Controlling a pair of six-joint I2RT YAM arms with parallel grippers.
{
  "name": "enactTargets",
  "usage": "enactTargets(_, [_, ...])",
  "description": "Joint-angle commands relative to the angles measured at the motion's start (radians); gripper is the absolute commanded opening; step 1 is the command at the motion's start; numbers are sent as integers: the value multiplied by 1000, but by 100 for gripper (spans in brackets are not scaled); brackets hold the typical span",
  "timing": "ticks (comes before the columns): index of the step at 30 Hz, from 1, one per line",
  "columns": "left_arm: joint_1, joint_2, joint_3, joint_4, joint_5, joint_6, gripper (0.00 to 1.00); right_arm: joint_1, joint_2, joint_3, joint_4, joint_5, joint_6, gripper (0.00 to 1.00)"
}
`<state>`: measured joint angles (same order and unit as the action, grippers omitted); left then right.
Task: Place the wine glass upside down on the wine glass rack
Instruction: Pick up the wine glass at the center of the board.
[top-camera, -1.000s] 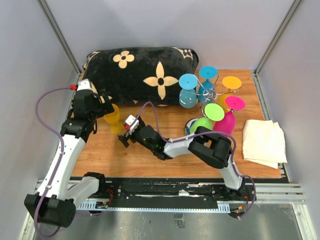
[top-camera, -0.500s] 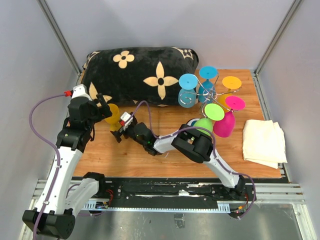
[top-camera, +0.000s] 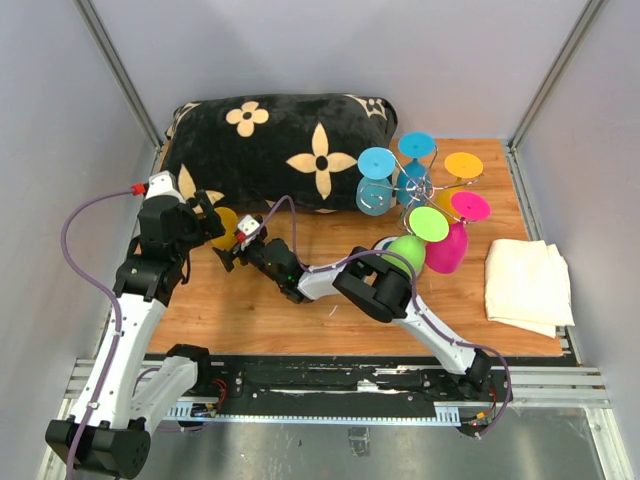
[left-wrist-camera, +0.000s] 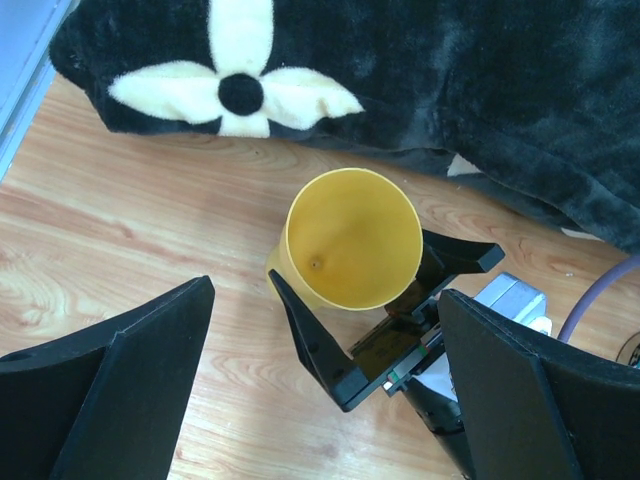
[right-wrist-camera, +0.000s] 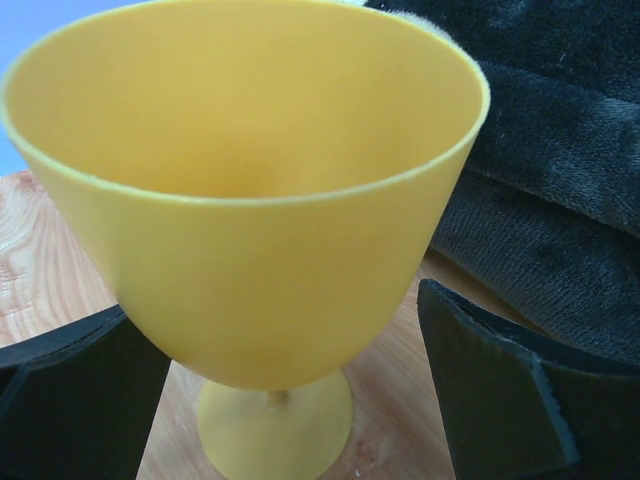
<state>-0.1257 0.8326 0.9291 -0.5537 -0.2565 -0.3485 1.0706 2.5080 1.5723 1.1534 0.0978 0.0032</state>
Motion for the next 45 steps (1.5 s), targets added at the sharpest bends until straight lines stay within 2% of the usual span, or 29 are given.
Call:
enactTargets(1, [8, -18, -16, 21, 2, 6, 100, -20, 25, 40, 42, 2, -21, 98])
enactTargets(7, [8, -16, -19, 27, 7, 8, 100, -31, 39, 55, 57, -63, -48, 100])
enactTargets(17, [8, -23, -23, 28, 7, 7, 100, -32, 22, 11, 137, -154, -74, 82])
enactTargets(24, [8, -65, -15, 12, -13, -8, 100, -32, -24, -51, 200, -162, -76, 63])
enactTargets(28, [8, -102, -10, 6, -32, -24, 100, -31, -64, -101, 222, -159, -93, 61])
enactTargets(33, [8, -151, -8, 5, -25, -48, 100, -11, -157, -220, 252, -161, -161, 60])
enactTargets(41, [8, -344, -48, 48, 43, -116, 100, 75, -367, -573, 336, -82, -324, 59])
enactTargets(45, [8, -363, -40, 12, 77, -122, 100, 147, -446, -726, 384, -4, -399, 59])
